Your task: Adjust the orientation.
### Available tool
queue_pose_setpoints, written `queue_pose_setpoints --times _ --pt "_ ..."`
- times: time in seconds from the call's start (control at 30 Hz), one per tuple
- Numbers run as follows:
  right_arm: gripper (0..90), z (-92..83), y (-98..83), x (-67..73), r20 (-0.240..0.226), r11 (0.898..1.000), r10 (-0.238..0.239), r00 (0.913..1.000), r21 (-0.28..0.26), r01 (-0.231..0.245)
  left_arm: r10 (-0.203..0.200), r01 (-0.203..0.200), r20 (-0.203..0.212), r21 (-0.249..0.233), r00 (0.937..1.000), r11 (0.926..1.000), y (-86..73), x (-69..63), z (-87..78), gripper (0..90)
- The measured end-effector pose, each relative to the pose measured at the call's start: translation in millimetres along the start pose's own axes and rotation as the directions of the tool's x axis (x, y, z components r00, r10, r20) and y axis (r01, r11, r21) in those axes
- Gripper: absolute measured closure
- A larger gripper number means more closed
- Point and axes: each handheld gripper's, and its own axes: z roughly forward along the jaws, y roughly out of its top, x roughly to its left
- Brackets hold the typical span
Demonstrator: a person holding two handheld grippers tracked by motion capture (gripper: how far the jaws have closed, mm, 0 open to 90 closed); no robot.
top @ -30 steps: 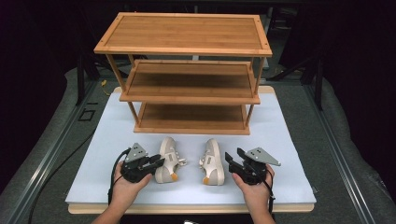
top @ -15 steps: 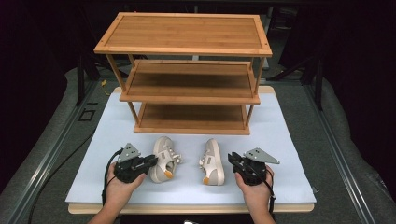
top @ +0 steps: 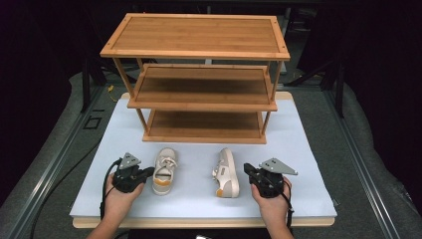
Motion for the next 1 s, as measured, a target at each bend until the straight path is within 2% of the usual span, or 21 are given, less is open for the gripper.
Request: queue_pose_setpoints --times 0.03,0.1,0.27,0.33,0.43,0.77,1.0 --pt "89.8 0.1 0.4 1.5 -0.011 1.000 -0.007 0.9999 0.007 0.007 0.000 0.000 -0.014 0.011 0.9999 0.9999 0.0 3.7 1.2 89.5" --pt "90.0 0.9 0.4 4.3 -0.020 1.000 -0.016 0.9997 0.012 0.016 -0.016 0.016 -0.016 -0.009 0.9997 0.9998 1.4 7.1 -0.9 89.3" --pt "89.8 2.6 0.3 13.9 -0.055 0.998 -0.046 0.9974 0.027 0.048 -0.050 0.050 0.004 -0.047 0.9987 0.9976 2.4 11.1 -6.6 82.5" --pt "89.8 4.5 0.1 18.3 -0.053 0.997 -0.069 0.9962 0.032 0.071 -0.057 0.058 0.015 -0.060 0.9983 0.9965 2.7 11.2 -8.0 77.7" --pt "89.8 6.7 0.2 22.7 -0.056 0.996 -0.082 0.9950 0.040 0.084 -0.050 0.052 0.023 -0.069 0.9985 0.9963 3.9 10.4 -9.8 75.1" --pt "88.8 14.5 -1.9 22.7 -0.072 0.993 -0.081 0.9941 0.080 0.087 -0.075 0.079 0.046 -0.097 0.9961 0.9922 5.0 9.5 -13.6 73.3" --pt "88.4 11.9 -2.4 19.1 -0.046 0.993 -0.072 0.9963 0.086 0.076 -0.075 0.081 0.053 -0.108 0.9958 0.9908 5.1 8.6 -15.1 71.5"
